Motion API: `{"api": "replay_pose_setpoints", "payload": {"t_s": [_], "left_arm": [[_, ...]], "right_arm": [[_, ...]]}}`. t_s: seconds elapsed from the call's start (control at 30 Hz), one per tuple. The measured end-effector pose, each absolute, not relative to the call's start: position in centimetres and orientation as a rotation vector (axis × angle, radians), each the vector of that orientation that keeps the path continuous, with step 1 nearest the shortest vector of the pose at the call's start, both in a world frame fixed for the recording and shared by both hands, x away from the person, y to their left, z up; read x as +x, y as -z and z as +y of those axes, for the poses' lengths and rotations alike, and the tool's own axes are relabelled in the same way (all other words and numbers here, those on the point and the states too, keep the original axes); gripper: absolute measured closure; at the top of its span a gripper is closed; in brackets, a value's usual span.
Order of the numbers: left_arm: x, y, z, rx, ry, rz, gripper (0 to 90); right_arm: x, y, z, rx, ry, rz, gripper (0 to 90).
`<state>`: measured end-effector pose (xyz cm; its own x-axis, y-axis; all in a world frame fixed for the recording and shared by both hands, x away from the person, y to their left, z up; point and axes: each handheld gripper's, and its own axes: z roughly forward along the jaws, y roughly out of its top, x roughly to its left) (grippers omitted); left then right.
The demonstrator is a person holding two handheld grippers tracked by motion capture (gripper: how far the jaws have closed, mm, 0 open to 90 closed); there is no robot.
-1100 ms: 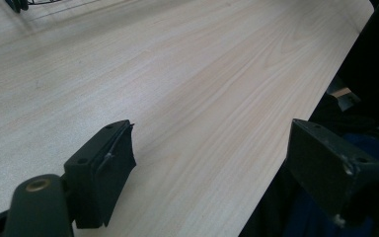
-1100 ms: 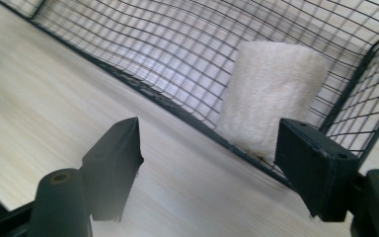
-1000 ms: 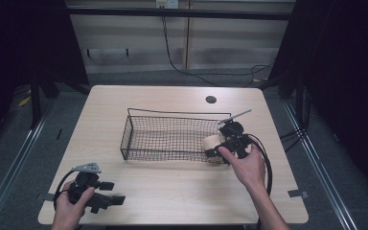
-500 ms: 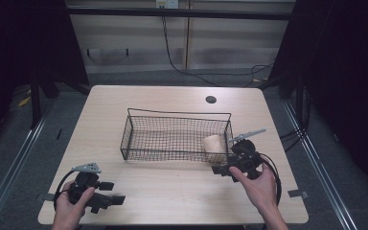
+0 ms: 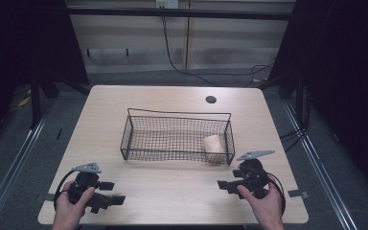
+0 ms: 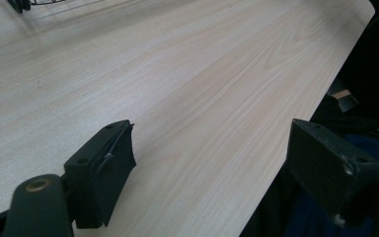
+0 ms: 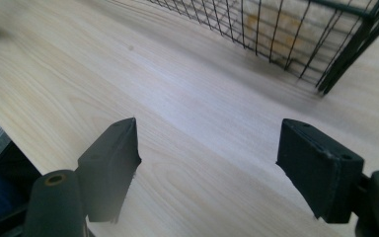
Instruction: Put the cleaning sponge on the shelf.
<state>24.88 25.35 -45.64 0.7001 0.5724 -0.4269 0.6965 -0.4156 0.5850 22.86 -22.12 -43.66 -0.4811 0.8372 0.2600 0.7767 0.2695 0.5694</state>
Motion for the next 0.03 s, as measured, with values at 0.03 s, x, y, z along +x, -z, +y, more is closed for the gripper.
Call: {"api": "replay_pose_setpoints", "payload": {"t_s": [0.03], "left_arm": [[24.90,45.65,25.36,2.134,0.205,0.964,18.4]], "right_arm": [[22.88,44.08,-22.17,1.568,-0.994,2.426,23.8]]}}
